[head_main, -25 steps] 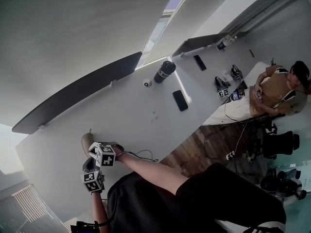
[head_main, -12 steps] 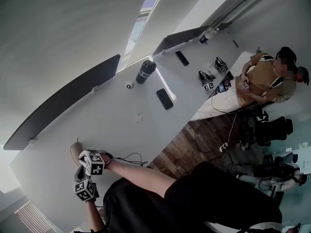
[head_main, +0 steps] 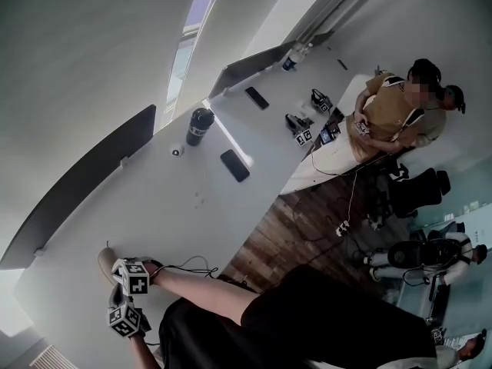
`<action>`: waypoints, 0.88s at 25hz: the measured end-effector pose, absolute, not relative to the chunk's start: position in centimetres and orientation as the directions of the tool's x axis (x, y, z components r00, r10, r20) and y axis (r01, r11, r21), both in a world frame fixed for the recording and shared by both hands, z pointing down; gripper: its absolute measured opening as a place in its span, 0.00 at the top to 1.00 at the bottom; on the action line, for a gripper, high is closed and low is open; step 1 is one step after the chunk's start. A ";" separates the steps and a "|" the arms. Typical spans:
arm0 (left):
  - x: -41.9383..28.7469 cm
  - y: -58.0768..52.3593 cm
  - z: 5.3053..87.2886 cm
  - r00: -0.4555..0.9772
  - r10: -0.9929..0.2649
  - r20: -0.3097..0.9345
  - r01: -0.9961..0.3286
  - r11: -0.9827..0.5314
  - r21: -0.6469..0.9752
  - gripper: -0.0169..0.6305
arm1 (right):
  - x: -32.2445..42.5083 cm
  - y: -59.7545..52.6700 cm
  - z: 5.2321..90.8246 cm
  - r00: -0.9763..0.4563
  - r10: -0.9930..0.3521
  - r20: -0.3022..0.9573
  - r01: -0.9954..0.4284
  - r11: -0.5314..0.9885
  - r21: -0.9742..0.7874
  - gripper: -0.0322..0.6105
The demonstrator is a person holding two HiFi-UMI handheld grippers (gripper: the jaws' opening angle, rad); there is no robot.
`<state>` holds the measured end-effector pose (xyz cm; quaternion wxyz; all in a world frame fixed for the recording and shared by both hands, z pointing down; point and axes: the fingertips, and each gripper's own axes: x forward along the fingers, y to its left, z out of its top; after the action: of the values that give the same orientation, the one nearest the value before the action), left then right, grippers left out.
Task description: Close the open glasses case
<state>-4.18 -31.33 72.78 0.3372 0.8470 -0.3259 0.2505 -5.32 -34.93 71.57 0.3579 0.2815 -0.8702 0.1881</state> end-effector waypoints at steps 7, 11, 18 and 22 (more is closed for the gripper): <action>-4.4 -31.0 73.8 0.669 -0.384 0.636 -0.717 -0.558 0.417 0.97 | -5.7 -34.8 72.4 -0.575 -0.386 0.721 -0.639 0.763 -0.101 0.94; -4.2 -29.4 73.8 0.624 -0.387 0.679 -0.734 -0.590 0.338 0.96 | -4.4 -33.0 72.7 -0.562 -0.344 0.752 -0.663 0.732 -0.161 0.94; 0.1 -30.7 71.0 0.687 -0.398 0.608 -0.653 -0.705 0.277 0.96 | 4.1 -33.5 66.4 -0.615 -0.542 0.573 -0.754 0.618 -0.224 0.94; -1.5 -30.1 65.7 0.690 -0.480 0.542 -0.667 -0.713 0.216 0.96 | 4.5 -30.7 62.8 -0.661 -0.591 0.463 -0.733 0.642 -0.226 0.94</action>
<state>-1.52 -30.08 65.74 0.2026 0.8965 -0.3199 0.2300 4.52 -30.70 62.75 0.1764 0.3723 -0.8887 0.2011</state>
